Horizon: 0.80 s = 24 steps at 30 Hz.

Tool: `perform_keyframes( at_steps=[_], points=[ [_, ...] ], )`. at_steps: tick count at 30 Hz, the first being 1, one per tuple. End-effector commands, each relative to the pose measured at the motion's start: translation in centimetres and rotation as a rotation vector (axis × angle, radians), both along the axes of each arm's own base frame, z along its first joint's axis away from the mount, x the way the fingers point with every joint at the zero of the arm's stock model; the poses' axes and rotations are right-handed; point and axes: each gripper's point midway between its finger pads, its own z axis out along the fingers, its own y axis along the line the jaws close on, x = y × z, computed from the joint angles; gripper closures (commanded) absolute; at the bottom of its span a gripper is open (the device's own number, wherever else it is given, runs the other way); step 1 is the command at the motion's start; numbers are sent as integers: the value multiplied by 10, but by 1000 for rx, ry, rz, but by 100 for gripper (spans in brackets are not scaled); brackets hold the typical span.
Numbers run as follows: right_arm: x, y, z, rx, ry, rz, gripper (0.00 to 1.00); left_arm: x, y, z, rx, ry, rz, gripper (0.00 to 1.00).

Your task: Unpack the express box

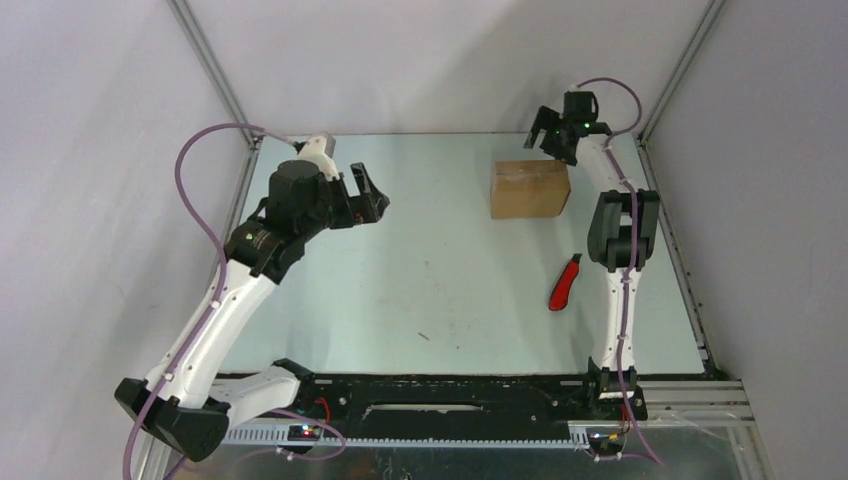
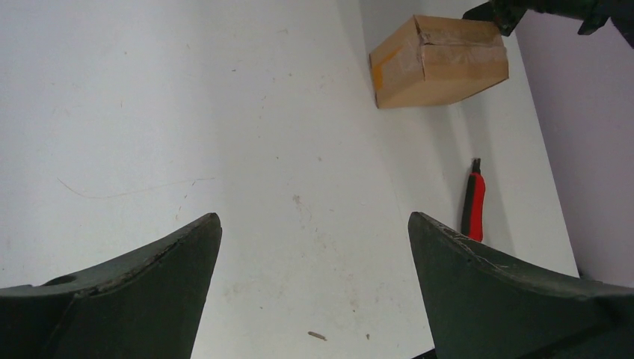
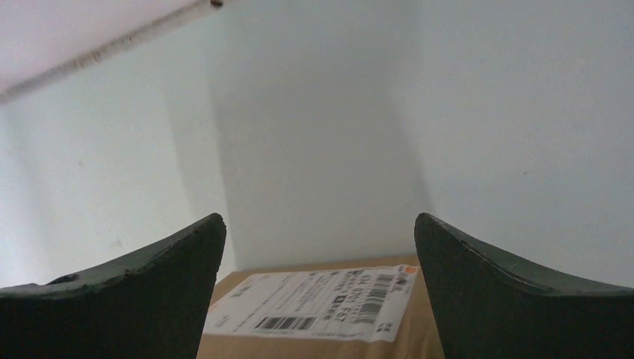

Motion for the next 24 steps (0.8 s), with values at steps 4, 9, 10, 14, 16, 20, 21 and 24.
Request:
perform_keyframes(
  at_steps=[4,9,10,14,16,20,21,24],
  points=[
    [-29,70,-18,-26,61,177,0,14,6,-10,-26,21,69,2],
    [-63,124,-16,-32,70,335,0,20,14,-24,-40,48,122,2],
    [-72,140,-17,-30,74,375,0,22,16,-26,-44,53,132,2],
    [-107,184,-14,-17,78,487,0,28,21,-35,-44,82,159,2],
    [-127,202,-14,0,87,526,0,30,25,-39,-45,91,175,2],
    [-169,227,-13,26,124,523,0,29,25,-50,-64,115,183,2],
    [-184,228,-19,38,163,504,0,28,24,-55,-70,131,179,2],
    [-214,234,-14,37,169,454,0,22,18,-69,-93,166,155,2]
  ],
)
